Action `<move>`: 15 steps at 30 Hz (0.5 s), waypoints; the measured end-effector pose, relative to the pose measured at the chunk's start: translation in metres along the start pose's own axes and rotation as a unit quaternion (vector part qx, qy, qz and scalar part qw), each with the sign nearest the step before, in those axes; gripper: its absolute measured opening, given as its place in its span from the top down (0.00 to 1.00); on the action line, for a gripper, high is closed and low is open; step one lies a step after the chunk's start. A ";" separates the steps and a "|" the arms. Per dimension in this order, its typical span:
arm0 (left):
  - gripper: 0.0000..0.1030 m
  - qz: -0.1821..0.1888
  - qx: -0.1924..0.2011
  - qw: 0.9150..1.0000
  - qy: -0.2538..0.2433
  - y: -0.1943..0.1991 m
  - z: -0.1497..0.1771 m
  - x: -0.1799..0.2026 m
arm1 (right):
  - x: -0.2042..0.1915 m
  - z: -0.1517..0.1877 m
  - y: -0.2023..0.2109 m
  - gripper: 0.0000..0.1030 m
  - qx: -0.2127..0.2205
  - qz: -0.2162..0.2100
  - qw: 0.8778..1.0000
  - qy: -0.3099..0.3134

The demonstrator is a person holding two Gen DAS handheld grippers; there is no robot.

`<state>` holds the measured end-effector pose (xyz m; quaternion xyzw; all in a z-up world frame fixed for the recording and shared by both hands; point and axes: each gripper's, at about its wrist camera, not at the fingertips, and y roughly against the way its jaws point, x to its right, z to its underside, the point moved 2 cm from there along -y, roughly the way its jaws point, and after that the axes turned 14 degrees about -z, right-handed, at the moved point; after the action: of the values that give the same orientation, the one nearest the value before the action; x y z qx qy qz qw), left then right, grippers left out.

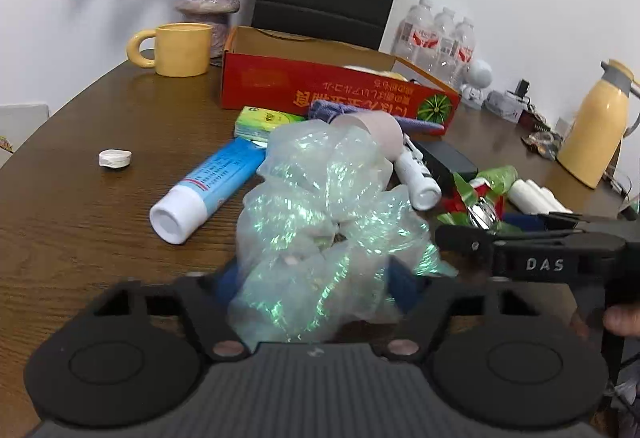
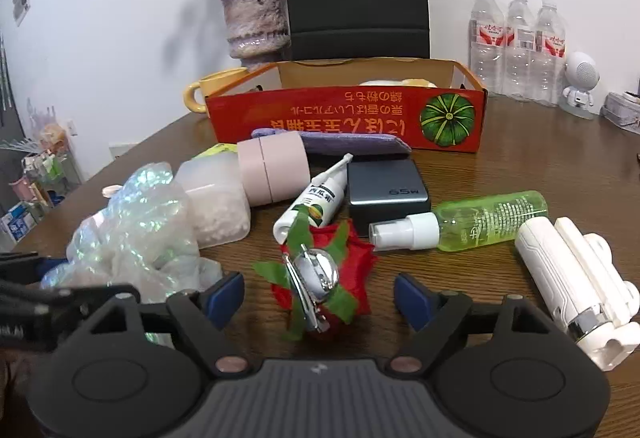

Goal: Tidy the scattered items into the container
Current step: 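Lift the rose and plastic bag and carry both over the cardboard box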

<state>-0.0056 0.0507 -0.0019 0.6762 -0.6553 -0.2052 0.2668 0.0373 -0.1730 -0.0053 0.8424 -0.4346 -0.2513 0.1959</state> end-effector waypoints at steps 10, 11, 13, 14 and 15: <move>0.86 0.016 0.076 0.997 -0.001 0.035 -0.009 0.011 | 0.002 0.001 0.015 0.61 0.035 -0.022 0.999 -0.012; 0.86 0.019 0.085 0.996 0.000 0.040 -0.012 0.011 | 0.001 0.000 0.018 0.62 0.041 -0.022 0.999 -0.010; 0.86 0.022 0.102 0.995 -0.001 0.049 -0.021 0.013 | -0.002 -0.002 0.024 0.62 0.050 -0.021 0.999 -0.007; 0.87 0.021 0.110 0.994 -0.004 0.052 -0.027 0.015 | -0.004 -0.004 0.027 0.62 0.053 -0.020 0.998 -0.003; 0.87 0.020 0.119 0.993 -0.006 0.055 -0.033 0.016 | -0.006 -0.006 0.031 0.62 0.057 -0.016 0.998 0.003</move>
<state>-0.0265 0.0381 0.0594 0.6885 -0.6901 -0.1249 0.1847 0.0179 -0.1840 0.0185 0.8599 -0.4340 -0.2264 0.1449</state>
